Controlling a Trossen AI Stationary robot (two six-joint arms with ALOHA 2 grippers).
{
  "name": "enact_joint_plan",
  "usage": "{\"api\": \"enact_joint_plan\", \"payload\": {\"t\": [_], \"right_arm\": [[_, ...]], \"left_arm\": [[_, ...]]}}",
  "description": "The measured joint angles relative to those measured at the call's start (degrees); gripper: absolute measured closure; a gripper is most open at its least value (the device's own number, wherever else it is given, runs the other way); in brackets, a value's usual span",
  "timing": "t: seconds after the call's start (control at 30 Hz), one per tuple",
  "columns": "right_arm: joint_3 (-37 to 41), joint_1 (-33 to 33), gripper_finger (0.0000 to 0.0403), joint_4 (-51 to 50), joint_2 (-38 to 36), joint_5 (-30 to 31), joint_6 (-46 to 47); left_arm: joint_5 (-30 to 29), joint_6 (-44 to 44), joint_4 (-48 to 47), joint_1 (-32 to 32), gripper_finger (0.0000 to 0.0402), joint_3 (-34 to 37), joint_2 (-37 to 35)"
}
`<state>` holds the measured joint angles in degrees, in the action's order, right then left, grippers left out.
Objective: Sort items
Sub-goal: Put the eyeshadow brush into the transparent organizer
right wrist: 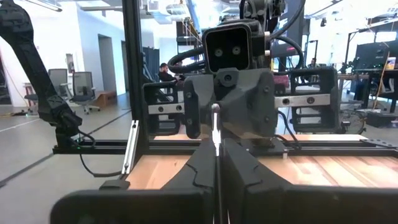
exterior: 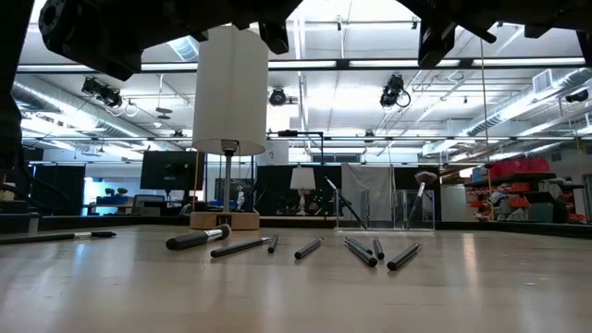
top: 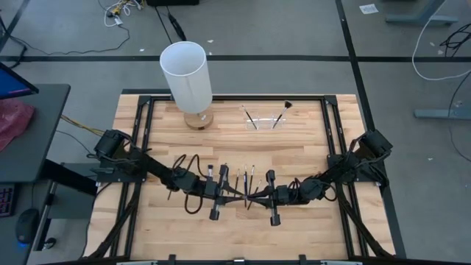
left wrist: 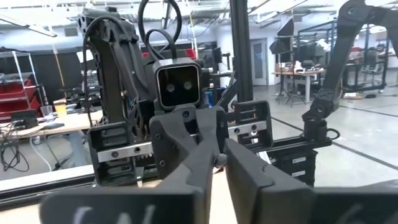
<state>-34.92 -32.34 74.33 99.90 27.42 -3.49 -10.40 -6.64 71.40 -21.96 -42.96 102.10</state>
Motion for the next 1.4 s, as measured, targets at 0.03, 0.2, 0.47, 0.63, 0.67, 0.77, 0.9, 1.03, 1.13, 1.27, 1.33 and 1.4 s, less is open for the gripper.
{"api": "enact_joint_plan", "payload": {"t": [0.03,0.2,0.47,0.63,0.67,0.77,0.9,1.03,1.13,1.27,1.33,1.4], "right_arm": [[0.0,0.0,0.0394,-0.1,0.0,0.0,0.0],[0.0,0.0,0.0392,-0.8,0.0,0.2,0.1],[0.0,-0.4,0.0341,-11.3,-2.1,3.5,4.8],[-0.6,-1.1,0.0288,-36.5,-12.0,4.7,16.9],[-1.5,-1.1,0.0277,-42.7,-13.7,4.7,19.4],[-6.6,-0.9,0.0244,-59.9,-16.1,4.7,23.4],[-14.7,0.7,0.0216,-74.6,-13.5,4.7,23.4],[-19.9,2.2,0.0212,-79.6,-9.2,6.7,20.8],[-21.8,2.7,0.0223,-79.5,-6.9,8.1,17.9],[-22.6,3.1,0.0254,-78.7,-5.8,8.1,16.5],[-22.6,3.1,0.0276,-78.0,-5.8,8.7,16.4],[-22.6,3.1,0.0301,-77.3,-5.8,9.6,16.1]], "left_arm": [[0.1,-0.1,0.0,0.0,0.0374,0.0,0.0],[0.3,-0.1,-1.1,0.0,0.0392,0.0,0.0],[-0.2,2.7,-7.6,0.0,0.0396,0.0,-0.4],[-3.5,6.0,-15.5,0.1,0.0397,0.0,-2.5],[-3.9,6.7,-16.3,0.2,0.0397,0.0,-3.0],[-5.1,9.7,-17.6,1.2,0.0397,0.0,-3.5],[-5.5,13.5,-18.4,2.9,0.0397,0.0,-3.6],[-5.5,15.3,-19.0,3.9,0.0397,0.0,-3.6],[-5.5,15.4,-19.1,3.9,0.0395,0.0,-3.6],[-5.5,15.4,-19.5,3.9,0.0396,0.0,-3.6],[-5.5,15.4,-19.5,3.9,0.0395,0.0,-3.6],[-5.8,15.4,-19.5,3.9,0.0393,0.0,-3.6]]}}
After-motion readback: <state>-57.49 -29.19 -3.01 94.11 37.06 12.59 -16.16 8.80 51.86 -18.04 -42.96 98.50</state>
